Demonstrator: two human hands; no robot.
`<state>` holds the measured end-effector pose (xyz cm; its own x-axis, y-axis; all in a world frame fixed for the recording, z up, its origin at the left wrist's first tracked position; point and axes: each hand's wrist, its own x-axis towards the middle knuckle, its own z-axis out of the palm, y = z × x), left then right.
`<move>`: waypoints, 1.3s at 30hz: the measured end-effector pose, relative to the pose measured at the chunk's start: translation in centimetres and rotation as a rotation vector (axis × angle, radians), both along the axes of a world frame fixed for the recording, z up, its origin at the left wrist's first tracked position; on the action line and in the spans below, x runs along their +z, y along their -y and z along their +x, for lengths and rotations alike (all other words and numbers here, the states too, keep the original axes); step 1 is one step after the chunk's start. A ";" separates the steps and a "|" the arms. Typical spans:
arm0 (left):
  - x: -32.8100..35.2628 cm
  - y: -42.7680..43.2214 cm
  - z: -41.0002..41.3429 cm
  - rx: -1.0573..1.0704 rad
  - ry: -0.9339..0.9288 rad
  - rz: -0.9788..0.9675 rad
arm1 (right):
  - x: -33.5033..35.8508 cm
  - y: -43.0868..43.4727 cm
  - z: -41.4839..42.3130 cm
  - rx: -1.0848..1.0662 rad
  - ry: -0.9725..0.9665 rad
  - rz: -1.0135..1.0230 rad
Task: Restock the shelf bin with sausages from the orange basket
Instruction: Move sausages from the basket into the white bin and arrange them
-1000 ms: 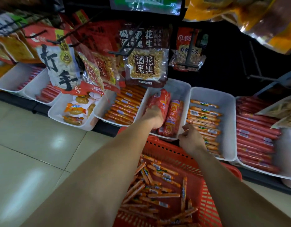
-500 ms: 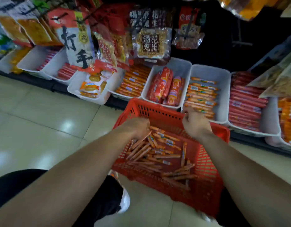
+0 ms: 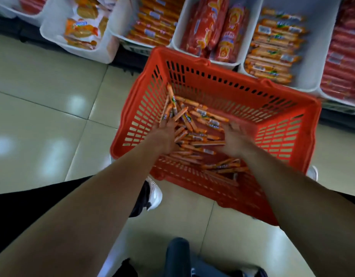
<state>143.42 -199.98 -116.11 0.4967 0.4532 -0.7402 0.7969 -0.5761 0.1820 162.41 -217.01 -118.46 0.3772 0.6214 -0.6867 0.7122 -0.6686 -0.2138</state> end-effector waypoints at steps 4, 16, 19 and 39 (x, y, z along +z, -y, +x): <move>-2.6 -0.8 1.2 0.024 0.022 0.027 | -2.6 -4.0 -0.4 0.119 0.067 -0.001; -5.8 -1.4 1.9 -0.076 -0.051 0.076 | -6.2 -3.8 -1.3 0.121 0.083 0.041; -6.0 -1.2 2.1 -0.129 -0.083 0.073 | -6.1 -2.8 -2.0 0.093 0.036 0.015; -7.1 -0.9 2.6 0.068 -0.002 0.164 | -6.5 -4.6 -3.4 -0.141 0.042 0.098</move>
<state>146.03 -199.13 -123.17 0.4593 0.6003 -0.6547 0.8352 -0.5429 0.0881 159.01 -212.36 -124.94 0.4925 0.6235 -0.6072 0.6229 -0.7398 -0.2544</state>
